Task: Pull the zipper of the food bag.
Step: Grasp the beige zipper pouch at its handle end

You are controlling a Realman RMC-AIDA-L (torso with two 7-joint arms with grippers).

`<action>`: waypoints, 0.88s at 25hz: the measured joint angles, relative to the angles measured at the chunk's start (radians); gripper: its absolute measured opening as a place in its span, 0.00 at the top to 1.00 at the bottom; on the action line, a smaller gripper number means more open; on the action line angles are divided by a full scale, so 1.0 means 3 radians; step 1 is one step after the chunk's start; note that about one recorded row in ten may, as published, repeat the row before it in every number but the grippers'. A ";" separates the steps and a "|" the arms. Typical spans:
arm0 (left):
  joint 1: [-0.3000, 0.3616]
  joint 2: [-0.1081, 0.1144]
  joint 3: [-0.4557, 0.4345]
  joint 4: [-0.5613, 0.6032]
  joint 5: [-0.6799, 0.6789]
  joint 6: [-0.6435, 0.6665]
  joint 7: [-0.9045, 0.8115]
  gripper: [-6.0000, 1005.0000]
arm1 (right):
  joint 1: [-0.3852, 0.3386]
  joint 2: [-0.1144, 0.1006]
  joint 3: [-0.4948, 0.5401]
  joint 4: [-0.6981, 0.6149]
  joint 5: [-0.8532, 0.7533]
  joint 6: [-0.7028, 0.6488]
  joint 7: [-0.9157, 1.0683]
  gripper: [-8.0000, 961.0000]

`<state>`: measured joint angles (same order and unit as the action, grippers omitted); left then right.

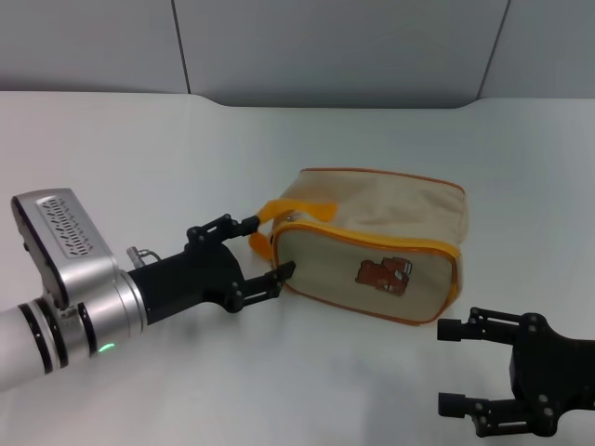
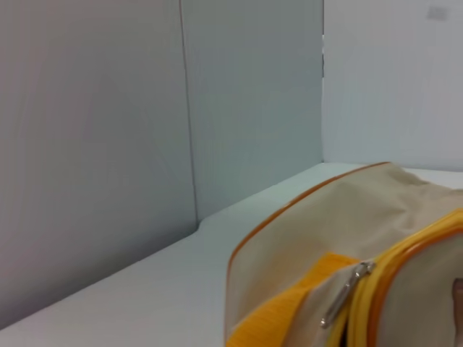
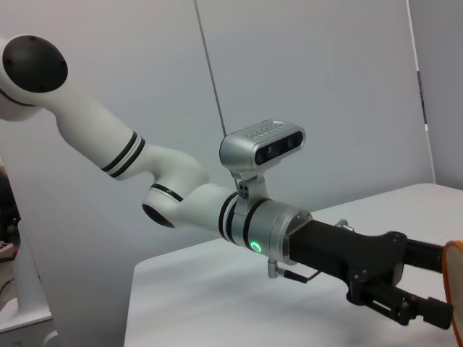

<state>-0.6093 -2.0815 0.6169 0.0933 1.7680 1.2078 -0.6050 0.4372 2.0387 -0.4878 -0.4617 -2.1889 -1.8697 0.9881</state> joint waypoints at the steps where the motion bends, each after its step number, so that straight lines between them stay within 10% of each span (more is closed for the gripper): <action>1: 0.0000 0.0000 0.0000 0.0000 0.0000 0.0000 0.0000 0.21 | 0.0000 0.0000 0.0000 0.0000 0.0000 0.0000 0.0000 0.14; 6: -0.0062 0.0000 -0.0110 -0.0150 -0.0006 -0.0064 0.0154 0.21 | 0.0018 0.0000 0.0000 -0.0003 0.0000 0.0000 0.0006 0.14; 22: -0.0110 0.0000 -0.0264 -0.0315 -0.0008 -0.0074 0.0415 0.69 | 0.0010 0.0000 0.0038 -0.0005 0.0004 0.0002 0.0008 0.14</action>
<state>-0.6422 -2.0817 0.5376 -0.0014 1.7655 1.1857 -0.4805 0.4401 2.0387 -0.4764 -0.4633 -2.1877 -1.8689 0.9906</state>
